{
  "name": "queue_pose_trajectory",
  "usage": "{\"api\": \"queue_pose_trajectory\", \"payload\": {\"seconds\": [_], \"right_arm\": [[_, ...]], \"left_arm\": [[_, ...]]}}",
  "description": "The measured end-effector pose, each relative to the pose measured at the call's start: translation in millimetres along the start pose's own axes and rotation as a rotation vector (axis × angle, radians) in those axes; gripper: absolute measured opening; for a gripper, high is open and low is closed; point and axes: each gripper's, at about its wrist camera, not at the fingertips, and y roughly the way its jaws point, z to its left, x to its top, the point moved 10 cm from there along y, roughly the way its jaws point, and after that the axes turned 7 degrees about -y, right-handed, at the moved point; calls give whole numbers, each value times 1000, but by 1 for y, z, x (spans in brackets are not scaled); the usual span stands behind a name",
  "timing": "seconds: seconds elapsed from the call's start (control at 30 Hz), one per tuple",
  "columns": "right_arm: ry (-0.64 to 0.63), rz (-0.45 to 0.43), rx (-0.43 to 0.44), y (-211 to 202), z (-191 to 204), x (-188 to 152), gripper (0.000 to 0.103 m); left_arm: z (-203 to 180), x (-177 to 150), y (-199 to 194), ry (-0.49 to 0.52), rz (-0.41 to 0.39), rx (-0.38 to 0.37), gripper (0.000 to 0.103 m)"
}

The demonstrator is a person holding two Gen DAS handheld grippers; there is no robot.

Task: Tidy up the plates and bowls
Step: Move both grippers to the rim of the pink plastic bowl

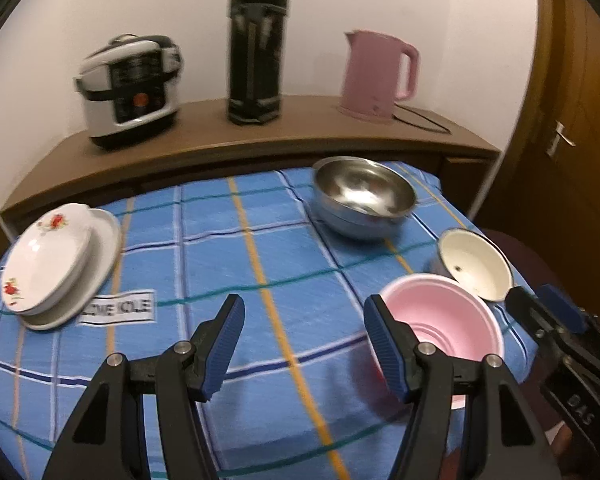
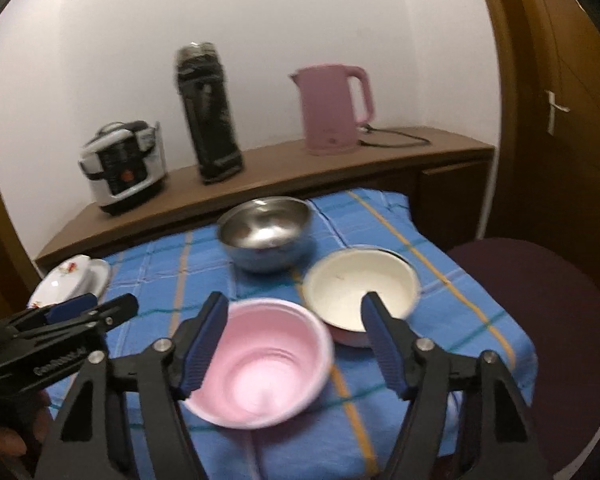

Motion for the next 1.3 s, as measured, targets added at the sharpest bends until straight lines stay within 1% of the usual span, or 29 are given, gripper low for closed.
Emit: {"api": "queue_pose_trajectory", "payload": {"seconds": [0.07,0.13,0.23,0.37,0.6,0.8,0.9,0.93,1.0,1.03,1.1,1.13,1.17,1.3], "right_arm": [[8,36,-3,4,-11,-10,52],[23,63,1,8,-18,-18,46],[55,96,26,16,-24,-28,46],[57,111,49,20,-22,-32,46],[62,136,85,27,-15,-38,46],[57,144,89,30,-12,-41,45],[57,152,99,33,-10,-43,36],[56,157,102,34,-9,-43,31],[53,170,111,36,-6,-46,24],[51,175,112,38,-5,-46,23],[56,178,116,38,-4,-47,23],[57,178,117,39,-4,-48,23],[57,178,119,39,-4,-47,22],[63,186,132,41,-3,-49,19]], "left_arm": [[-11,-3,5,12,17,-17,65],[-17,-6,10,17,32,-25,65],[-25,-13,20,27,64,-29,65],[-29,-20,30,31,93,-23,65],[-31,-22,36,47,95,4,65],[-27,-27,43,54,113,36,65],[-26,-27,43,58,108,49,65],[-25,-27,43,59,108,53,65],[-25,-27,44,66,110,60,65],[-25,-27,45,69,111,63,64],[-25,-28,46,77,109,69,60],[-26,-28,46,81,110,71,51],[-27,-30,48,83,120,66,47],[-28,-34,52,75,138,49,38]]}}
